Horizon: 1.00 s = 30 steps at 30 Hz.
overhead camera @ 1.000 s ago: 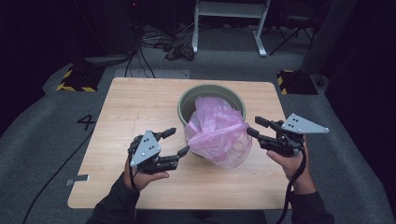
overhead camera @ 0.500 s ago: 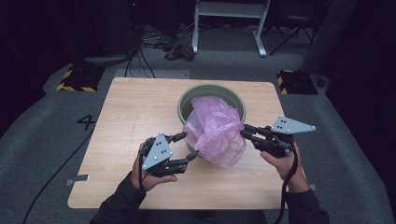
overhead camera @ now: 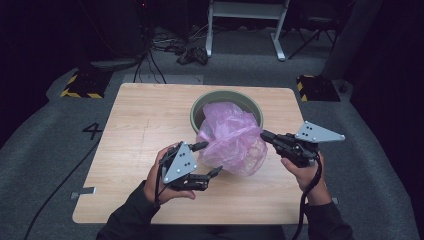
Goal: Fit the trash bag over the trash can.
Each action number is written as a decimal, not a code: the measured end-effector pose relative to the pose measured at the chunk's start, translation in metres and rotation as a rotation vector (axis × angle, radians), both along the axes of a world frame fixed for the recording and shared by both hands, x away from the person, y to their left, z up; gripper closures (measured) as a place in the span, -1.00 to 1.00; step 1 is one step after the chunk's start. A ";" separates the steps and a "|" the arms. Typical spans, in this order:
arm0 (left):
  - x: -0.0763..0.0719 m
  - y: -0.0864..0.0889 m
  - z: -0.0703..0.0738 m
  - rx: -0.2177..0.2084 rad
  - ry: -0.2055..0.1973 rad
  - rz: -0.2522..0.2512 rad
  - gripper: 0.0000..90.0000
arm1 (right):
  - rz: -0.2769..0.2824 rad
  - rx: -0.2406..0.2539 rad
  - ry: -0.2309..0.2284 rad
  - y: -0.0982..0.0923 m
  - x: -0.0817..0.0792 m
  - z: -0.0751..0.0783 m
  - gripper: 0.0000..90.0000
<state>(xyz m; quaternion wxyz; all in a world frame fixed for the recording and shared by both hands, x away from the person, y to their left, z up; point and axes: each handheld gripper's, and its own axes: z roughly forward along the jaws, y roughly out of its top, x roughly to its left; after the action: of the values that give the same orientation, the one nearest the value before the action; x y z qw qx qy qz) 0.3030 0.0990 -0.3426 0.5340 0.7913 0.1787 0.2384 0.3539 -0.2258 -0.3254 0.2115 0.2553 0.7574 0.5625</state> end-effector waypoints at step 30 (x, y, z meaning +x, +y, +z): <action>0.022 0.000 0.001 -0.030 -0.002 0.141 1.00 | 0.051 0.043 0.087 0.028 -0.053 -0.049 -0.59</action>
<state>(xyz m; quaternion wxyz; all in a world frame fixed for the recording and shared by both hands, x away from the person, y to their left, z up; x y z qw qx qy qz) 0.3253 0.0994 -0.3414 0.5279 0.7684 0.2372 0.2733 0.3008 -0.1977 -0.3741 0.1584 0.2644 0.7600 0.5722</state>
